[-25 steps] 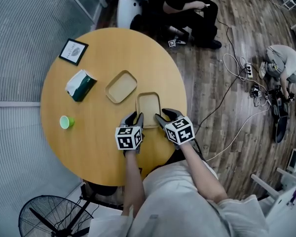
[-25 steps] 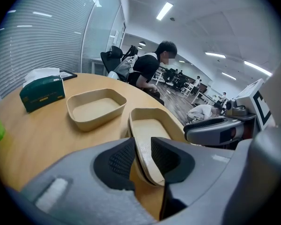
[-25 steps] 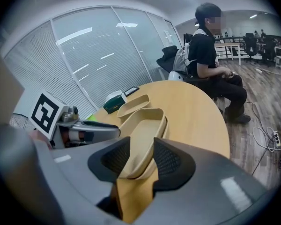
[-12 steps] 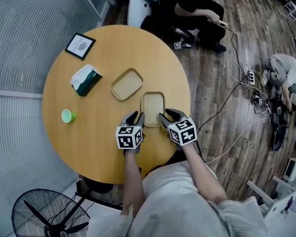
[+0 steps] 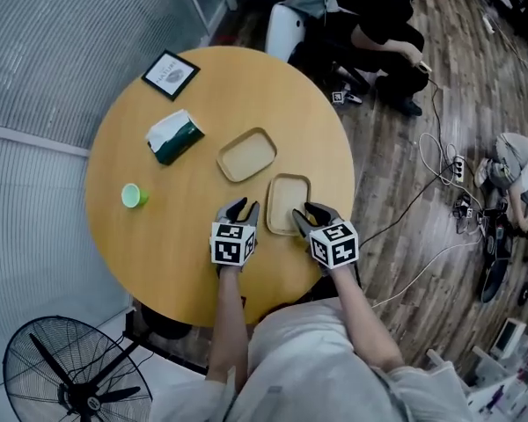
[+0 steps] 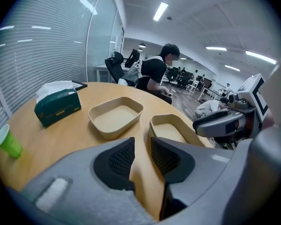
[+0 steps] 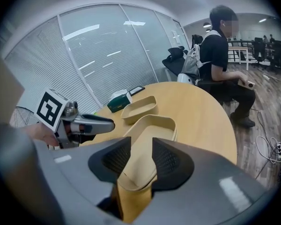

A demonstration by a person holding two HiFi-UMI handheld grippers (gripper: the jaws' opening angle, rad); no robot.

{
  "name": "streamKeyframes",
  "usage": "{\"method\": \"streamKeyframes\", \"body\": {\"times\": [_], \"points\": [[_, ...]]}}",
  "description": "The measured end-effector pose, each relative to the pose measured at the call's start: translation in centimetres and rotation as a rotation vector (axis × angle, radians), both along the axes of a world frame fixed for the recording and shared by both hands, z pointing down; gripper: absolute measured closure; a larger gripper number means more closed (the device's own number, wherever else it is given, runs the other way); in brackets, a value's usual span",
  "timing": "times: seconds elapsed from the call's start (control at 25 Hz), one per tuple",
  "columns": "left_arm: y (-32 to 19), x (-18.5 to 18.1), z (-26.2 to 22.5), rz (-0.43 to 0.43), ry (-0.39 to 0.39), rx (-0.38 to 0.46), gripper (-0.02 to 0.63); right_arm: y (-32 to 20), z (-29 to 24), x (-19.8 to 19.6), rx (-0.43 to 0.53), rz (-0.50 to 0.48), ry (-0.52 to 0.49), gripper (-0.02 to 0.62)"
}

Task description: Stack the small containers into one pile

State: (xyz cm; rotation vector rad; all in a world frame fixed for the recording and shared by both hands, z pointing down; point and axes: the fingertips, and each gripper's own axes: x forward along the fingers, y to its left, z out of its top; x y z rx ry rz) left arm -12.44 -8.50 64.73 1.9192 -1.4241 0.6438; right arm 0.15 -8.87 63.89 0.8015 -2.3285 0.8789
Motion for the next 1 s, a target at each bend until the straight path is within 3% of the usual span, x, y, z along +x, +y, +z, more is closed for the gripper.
{"method": "streamKeyframes", "body": {"times": [0.4, 0.68, 1.0], "points": [[-4.1, -2.6, 0.9, 0.193, -0.246, 0.007, 0.494, -1.0, 0.1, -1.1, -0.006, -0.065, -0.001, 0.457], [-7.7, -1.4, 2.1, 0.371, -0.335, -0.013, 0.494, -2.1, 0.1, -0.8, -0.014, -0.075, -0.006, 0.457], [-8.3, 0.3, 4.7, 0.586, -0.424, -0.105, 0.515, -3.2, 0.4, 0.4, -0.036, -0.047, -0.020, 0.460]]}}
